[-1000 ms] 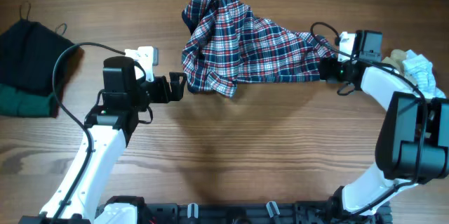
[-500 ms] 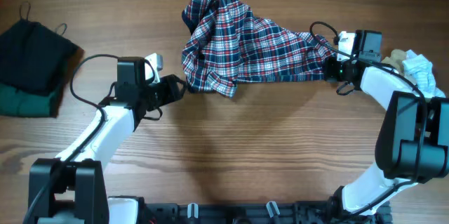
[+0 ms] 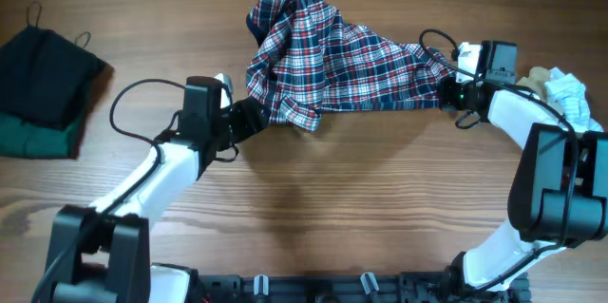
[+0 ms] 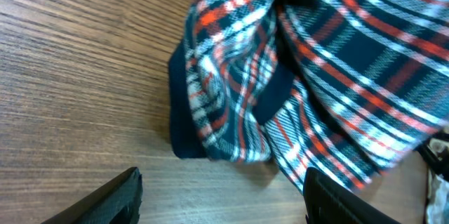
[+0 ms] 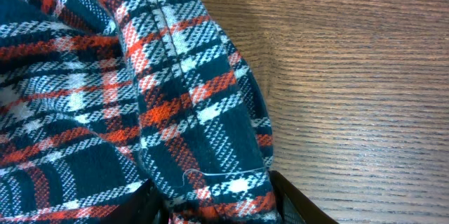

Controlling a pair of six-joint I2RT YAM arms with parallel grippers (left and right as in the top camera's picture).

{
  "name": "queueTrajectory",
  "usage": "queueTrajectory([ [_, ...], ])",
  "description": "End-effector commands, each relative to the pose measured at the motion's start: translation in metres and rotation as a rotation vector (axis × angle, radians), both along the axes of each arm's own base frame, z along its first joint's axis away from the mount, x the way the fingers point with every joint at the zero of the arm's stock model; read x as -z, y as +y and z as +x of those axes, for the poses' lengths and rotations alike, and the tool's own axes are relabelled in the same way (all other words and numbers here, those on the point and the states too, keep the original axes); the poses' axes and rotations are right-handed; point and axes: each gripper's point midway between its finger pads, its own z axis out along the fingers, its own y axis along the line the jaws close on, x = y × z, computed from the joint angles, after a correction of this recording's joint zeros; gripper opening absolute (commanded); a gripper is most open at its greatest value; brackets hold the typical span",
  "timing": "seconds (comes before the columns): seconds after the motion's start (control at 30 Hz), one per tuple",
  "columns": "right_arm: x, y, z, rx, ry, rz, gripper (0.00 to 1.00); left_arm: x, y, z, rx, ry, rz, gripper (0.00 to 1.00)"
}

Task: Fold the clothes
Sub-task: 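Grasp the shirt's left side with the left gripper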

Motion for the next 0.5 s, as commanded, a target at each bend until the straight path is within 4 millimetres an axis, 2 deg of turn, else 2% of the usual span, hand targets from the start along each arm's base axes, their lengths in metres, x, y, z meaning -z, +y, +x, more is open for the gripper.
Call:
queueTrajectory([
  [0.0, 0.013, 0.000, -0.007, 0.004, 0.037, 0.002, 0.43, 0.021, 0.002, 0.005, -0.075, 0.068, -0.010, 0.74],
  [0.1, 0.013, 0.000, -0.007, 0.003, 0.036, 0.002, 0.43, 0.027, 0.000, 0.014, -0.120, 0.073, -0.044, 0.73],
  [0.23, 0.013, 0.000, -0.006, 0.003, 0.035, 0.001, 0.43, 0.036, -0.002, 0.020, -0.143, 0.074, -0.063, 0.63],
  [0.47, 0.013, 0.000, -0.006, 0.004, 0.033, 0.001, 0.43, 0.047, -0.006, 0.024, -0.171, 0.095, -0.095, 0.63],
])
